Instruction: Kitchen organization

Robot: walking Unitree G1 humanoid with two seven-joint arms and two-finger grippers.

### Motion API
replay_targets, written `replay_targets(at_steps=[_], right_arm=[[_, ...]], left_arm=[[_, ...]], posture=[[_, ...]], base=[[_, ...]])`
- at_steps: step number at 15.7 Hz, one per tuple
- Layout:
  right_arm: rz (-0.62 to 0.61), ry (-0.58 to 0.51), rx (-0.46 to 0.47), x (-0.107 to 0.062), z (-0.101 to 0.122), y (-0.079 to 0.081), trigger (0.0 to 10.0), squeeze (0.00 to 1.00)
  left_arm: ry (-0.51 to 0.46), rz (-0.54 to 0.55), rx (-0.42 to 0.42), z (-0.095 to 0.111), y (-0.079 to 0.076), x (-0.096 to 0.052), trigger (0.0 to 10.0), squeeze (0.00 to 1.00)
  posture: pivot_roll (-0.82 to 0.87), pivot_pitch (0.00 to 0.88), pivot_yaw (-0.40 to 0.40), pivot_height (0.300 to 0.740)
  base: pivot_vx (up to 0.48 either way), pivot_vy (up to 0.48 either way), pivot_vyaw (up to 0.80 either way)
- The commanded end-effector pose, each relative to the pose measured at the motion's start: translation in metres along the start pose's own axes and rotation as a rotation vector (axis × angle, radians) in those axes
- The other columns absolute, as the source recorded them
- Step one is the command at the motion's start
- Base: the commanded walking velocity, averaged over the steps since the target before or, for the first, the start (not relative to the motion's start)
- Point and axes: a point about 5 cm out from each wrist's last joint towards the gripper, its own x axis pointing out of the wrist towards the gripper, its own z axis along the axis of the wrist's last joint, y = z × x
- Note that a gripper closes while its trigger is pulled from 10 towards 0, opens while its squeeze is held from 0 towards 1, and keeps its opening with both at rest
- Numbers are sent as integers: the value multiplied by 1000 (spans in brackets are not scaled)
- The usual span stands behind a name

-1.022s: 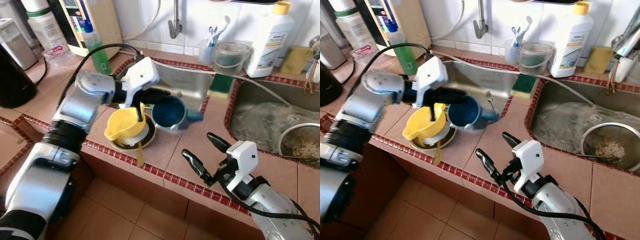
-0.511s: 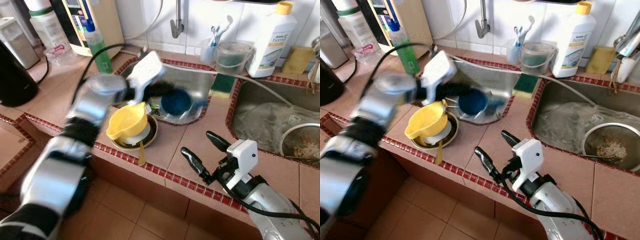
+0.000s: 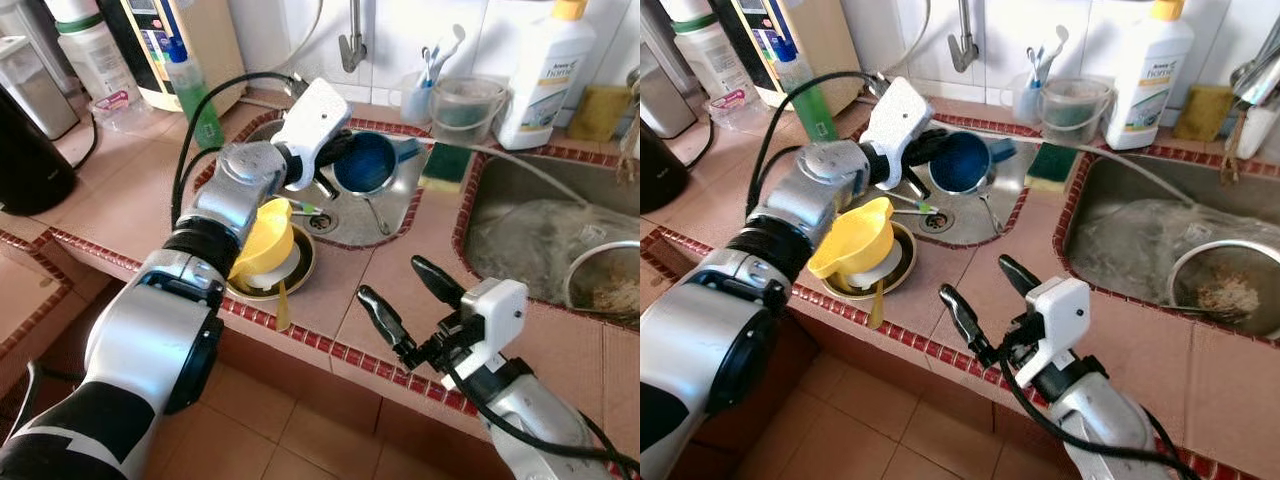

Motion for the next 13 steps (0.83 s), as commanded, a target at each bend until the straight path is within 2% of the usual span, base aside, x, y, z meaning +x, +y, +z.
replay_targets(at_steps=[1, 3, 5, 6, 7, 13], right_arm=[[4, -5, 24, -1, 2, 8, 10000, 0], [-20, -7, 38, -4, 6, 12, 10000, 0], [-36, -7, 46, -7, 8, 15, 10000, 0], [-43, -5, 46, -8, 8, 15, 10000, 0], [-48, -5, 48, -8, 8, 14, 10000, 0], [-59, -3, 49, -5, 7, 12, 10000, 0]], left_arm=[[8, 36, 42, 4, 4, 1, 10000, 0], [36, 66, 102, 0, -1, 5, 10000, 0], [48, 61, 104, -3, -8, 8, 10000, 0], [44, 42, 84, -4, -10, 9, 10000, 82], [45, 34, 78, -4, -12, 9, 10000, 1000], [45, 36, 85, -2, -5, 7, 10000, 1000]], posture=[[-244, 188, 196, 740], [-252, 206, 215, 740], [-256, 222, 230, 740], [-256, 221, 231, 740], [-256, 221, 231, 740], [-235, 218, 234, 740]], base=[[0, 0, 0], [0, 0, 0], [0, 0, 0], [0, 0, 0], [0, 0, 0], [0, 0, 0]])
